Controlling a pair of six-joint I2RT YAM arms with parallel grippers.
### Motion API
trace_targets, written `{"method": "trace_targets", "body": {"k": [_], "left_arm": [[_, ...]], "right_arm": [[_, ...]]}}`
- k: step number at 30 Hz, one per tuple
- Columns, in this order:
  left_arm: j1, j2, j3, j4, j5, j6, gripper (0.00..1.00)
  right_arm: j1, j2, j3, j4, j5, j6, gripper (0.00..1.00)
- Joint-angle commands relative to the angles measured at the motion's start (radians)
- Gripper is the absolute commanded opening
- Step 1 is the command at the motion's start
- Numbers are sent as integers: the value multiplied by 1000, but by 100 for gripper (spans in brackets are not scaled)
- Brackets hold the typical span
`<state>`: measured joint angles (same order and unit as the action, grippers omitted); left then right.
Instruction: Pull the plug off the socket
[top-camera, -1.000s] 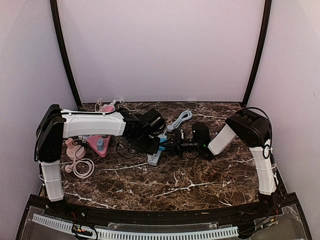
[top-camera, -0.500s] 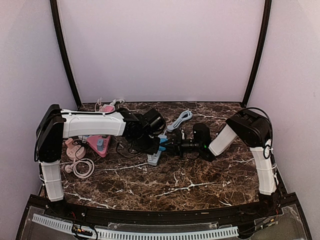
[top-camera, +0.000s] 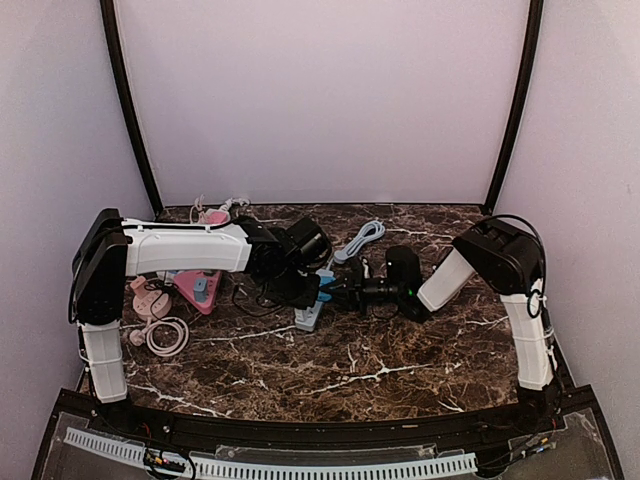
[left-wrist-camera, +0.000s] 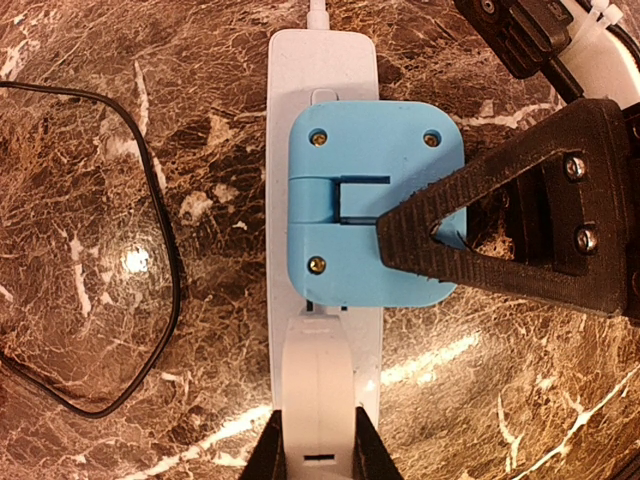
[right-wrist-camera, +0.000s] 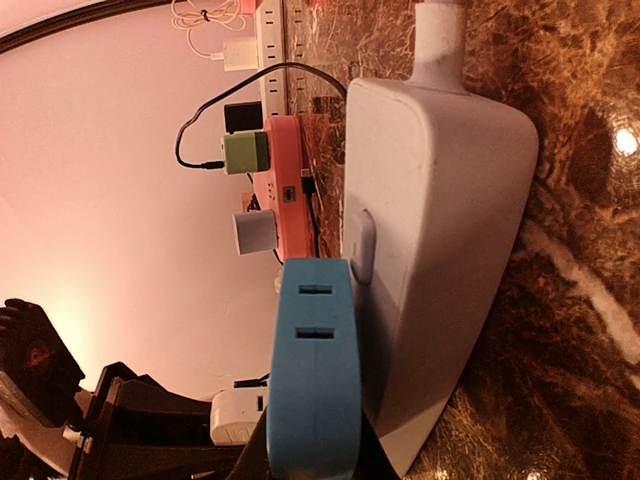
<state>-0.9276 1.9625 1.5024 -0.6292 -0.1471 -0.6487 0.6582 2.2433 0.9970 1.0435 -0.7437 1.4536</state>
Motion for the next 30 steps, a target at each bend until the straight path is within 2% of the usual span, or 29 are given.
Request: {"method": "trace_targets", "body": {"k": [1,10,15,18,23,30], "left_arm": [[-11,99,-70,-52,71,-4,0],[-17,102,-69,-46,74,-4,0],[-17,99,-63,-50,72,-4,0],[-17,93,-61,-43,81,-1,0],[-18,72,-57,-10,117,7,0],[-17,58,-21,26,201,8,0]], "right_arm": [[-3,-95,66,177,-13,-9,0],[2,-113,95,86,8,-35,0],[-24,-165,35,-6,45,-89,0],[-51,-224,8,-128,67,-159,0],[-116,-378,-21,-504,152,-364,0],[-203,-565,77,-1138,474,-739,0]]}}
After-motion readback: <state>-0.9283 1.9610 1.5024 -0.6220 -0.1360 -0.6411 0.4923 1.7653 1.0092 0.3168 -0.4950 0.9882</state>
